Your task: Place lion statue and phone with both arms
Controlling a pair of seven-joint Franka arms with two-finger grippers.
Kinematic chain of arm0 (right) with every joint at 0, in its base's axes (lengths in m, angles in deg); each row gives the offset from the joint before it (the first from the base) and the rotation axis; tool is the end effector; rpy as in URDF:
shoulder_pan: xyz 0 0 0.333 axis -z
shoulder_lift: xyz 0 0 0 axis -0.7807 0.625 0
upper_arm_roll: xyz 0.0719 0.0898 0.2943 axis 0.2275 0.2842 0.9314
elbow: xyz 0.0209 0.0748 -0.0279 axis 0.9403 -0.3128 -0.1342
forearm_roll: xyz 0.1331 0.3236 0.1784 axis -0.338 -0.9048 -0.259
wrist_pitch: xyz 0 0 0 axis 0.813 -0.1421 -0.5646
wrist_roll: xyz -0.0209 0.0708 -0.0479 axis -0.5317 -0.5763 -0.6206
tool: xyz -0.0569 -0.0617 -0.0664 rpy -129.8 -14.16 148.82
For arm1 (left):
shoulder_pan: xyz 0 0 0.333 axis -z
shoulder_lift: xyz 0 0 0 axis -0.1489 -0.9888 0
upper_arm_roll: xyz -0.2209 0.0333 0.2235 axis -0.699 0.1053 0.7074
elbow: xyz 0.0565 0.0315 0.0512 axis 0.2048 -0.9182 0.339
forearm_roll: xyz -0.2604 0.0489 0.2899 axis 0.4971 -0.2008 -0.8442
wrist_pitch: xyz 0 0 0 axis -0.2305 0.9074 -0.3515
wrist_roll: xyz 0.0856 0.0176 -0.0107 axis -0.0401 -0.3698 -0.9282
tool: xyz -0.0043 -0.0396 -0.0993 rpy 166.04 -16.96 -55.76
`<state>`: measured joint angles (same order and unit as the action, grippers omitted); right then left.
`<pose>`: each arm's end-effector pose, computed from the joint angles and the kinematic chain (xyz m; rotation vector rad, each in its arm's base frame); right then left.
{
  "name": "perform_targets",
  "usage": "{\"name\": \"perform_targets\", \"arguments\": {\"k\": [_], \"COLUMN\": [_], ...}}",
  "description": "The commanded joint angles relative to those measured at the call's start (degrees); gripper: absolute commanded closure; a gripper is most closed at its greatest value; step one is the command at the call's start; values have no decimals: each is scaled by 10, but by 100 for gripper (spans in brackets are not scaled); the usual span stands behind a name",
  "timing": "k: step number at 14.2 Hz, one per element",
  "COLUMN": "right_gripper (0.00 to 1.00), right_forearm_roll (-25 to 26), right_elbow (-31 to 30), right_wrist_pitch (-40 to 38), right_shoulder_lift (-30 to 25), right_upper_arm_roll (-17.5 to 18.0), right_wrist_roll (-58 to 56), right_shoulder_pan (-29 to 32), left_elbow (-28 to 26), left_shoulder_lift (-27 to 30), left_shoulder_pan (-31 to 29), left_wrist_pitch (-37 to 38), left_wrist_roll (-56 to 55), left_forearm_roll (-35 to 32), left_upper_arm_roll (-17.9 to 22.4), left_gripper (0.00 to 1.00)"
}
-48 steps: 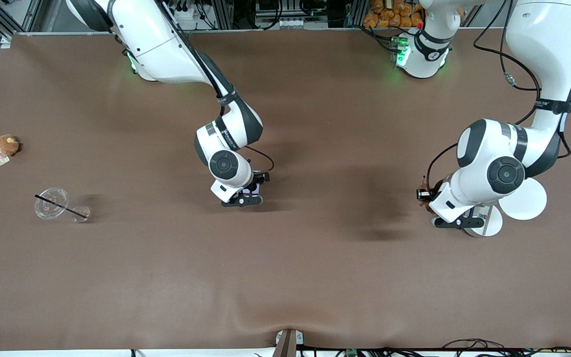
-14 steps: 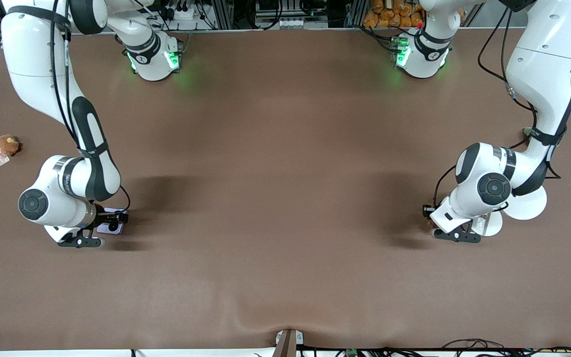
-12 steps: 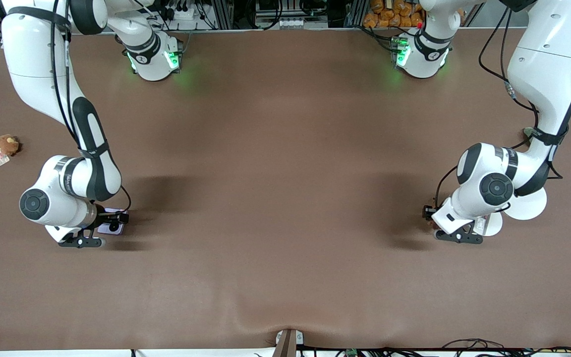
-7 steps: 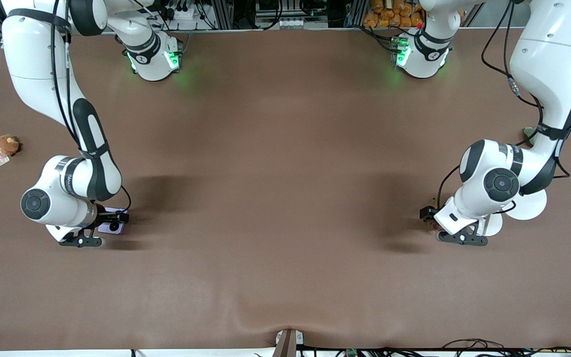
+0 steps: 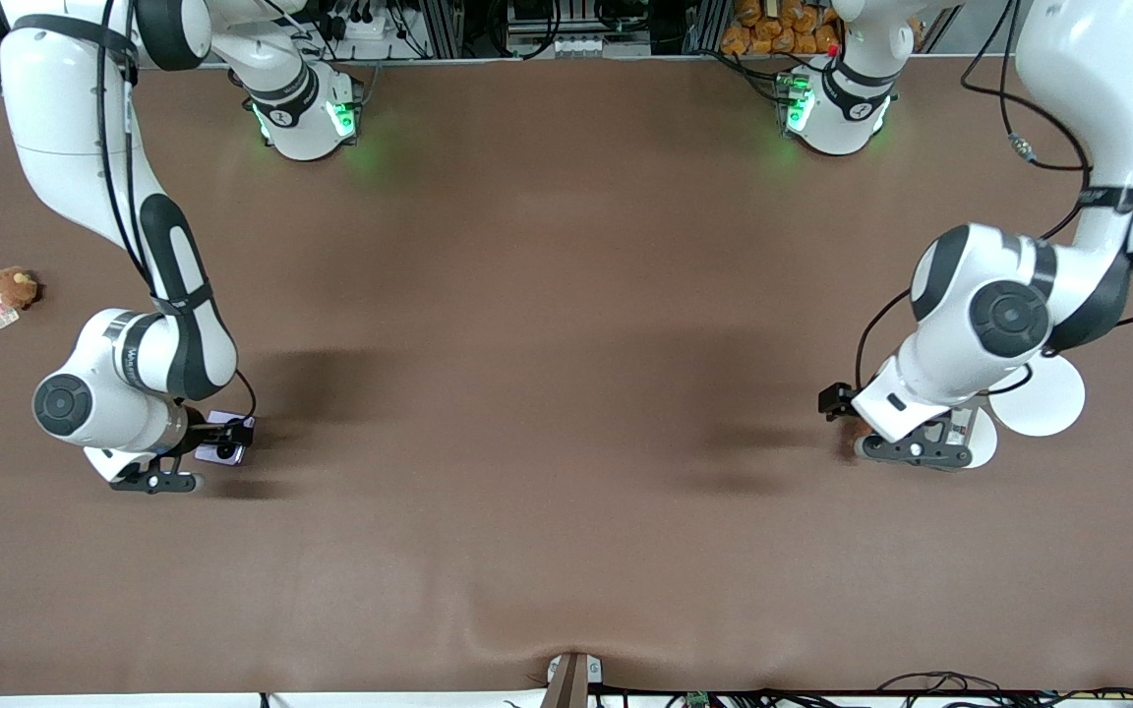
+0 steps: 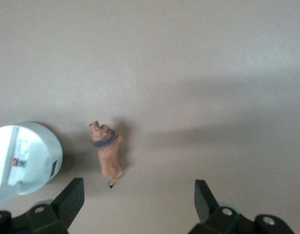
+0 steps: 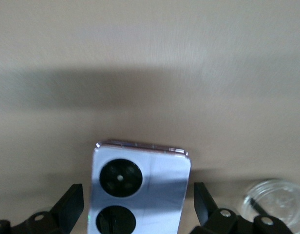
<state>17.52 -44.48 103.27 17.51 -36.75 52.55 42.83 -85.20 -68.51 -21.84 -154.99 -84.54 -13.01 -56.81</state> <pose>0.6596 -0.0589 0.1952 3.1076 -0.0379 -0.0841 0.6388 -0.1283 0.3624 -3.1121 0.1818 -0.0472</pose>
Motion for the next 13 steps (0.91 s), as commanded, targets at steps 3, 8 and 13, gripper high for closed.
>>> {"name": "perform_targets", "arguments": {"k": [3, 8, 13], "right_gripper": [0, 0, 0], "right_forearm_roll": [16, 88, 88], "right_elbow": [67, 95, 97], "right_wrist_pitch": [-144, -338, -510], "right_shoulder_lift": [-113, -269, -385], "right_upper_arm_roll": [30, 134, 127], "right_wrist_roll": [-4, 3, 56], "right_shoulder_pan": [30, 115, 99], "left_elbow": [86, 220, 214], "left_shoulder_lift": [64, 78, 174], "left_shoulder_pan": [-6, -15, 42], "left_wrist_pitch": [155, 320, 365], "left_wrist_roll": [6, 16, 20], "left_forearm_roll": [54, 70, 110], "left_upper_arm_roll": [-4, -4, 79], "left_gripper": [0, 0, 0]}}
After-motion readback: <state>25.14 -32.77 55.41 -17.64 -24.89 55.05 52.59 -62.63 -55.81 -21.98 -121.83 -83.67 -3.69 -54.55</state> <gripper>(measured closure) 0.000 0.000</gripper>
